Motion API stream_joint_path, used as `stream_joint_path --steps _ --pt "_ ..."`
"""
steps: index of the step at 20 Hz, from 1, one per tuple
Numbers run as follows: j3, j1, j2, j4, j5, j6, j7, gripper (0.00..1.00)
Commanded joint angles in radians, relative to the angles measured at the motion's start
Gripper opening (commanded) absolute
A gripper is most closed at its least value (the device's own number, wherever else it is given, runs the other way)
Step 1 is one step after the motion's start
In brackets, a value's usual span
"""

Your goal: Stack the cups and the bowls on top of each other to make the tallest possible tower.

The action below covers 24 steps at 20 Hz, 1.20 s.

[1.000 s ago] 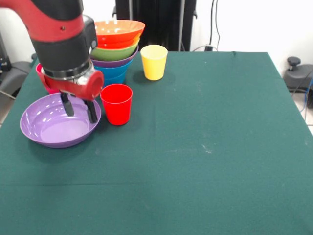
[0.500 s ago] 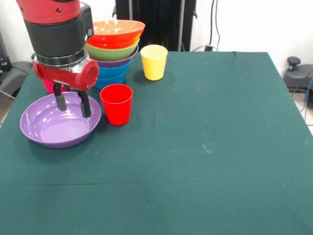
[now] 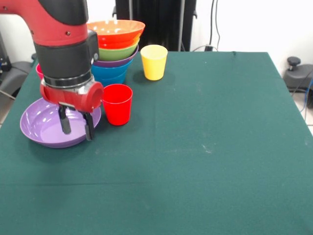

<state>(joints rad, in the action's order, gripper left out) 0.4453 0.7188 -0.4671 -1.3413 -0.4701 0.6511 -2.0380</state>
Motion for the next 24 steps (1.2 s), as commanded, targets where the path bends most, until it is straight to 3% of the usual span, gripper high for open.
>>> stream_joint_path --steps 1,12,24 --pt "0.005 -0.025 0.07 -0.034 -0.088 -0.033 0.136 1.0" --pt "-0.044 -0.044 0.057 -0.061 -0.14 -0.073 0.118 1.0" --pt "-0.036 -0.014 0.11 -0.065 -0.19 -0.072 0.135 1.0"
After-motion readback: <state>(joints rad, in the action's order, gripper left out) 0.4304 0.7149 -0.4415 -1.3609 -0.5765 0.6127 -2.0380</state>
